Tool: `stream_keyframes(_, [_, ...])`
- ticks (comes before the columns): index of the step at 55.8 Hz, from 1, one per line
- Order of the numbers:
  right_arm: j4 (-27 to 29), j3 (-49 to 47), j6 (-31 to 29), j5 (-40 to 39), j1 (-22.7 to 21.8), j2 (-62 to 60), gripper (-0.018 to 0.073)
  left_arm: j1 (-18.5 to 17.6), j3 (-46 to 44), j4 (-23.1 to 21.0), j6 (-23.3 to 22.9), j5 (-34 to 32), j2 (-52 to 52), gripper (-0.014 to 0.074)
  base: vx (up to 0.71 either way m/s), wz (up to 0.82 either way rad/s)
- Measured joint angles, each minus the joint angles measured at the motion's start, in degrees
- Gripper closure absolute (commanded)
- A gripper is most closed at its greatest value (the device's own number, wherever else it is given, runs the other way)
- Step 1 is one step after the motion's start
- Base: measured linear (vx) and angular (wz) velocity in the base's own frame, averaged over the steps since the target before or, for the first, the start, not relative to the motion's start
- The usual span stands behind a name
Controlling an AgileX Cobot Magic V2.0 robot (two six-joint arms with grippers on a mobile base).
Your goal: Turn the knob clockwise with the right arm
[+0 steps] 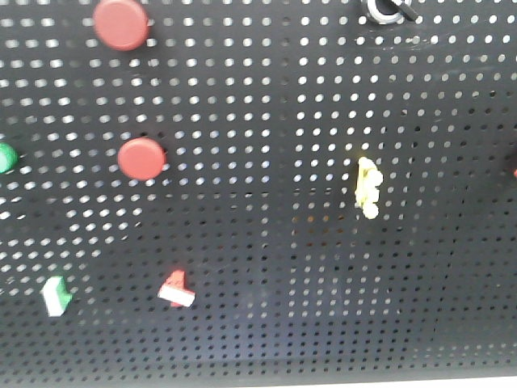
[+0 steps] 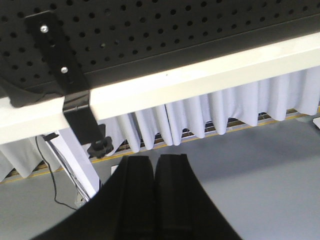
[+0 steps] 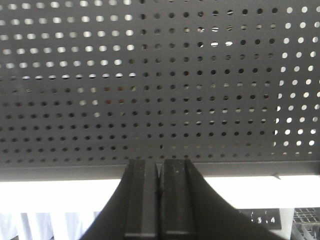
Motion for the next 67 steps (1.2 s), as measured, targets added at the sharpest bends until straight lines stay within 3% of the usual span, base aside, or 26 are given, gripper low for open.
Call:
stream_keyframes(50, [0.1, 0.0, 0.0, -0.1, 0.0, 0.0, 0.0568, 0.0, 0.0, 0.0, 0.0, 0.0, 0.0, 0.0603, 0.0, 0.01])
stream_keyframes(61, [6.1, -0.4, 3.3, -3.5, 0.0, 0.0, 0.0568, 0.0, 0.0, 0.0, 0.0, 0.0, 0.0, 0.0603, 0.0, 0.0])
stream_keyframes(67, [6.3, -4.1, 3.4, -2.8, 0.0, 0.0, 0.0568, 0.0, 0.0, 0.0, 0.0, 0.0, 0.0, 0.0603, 0.0, 0.0])
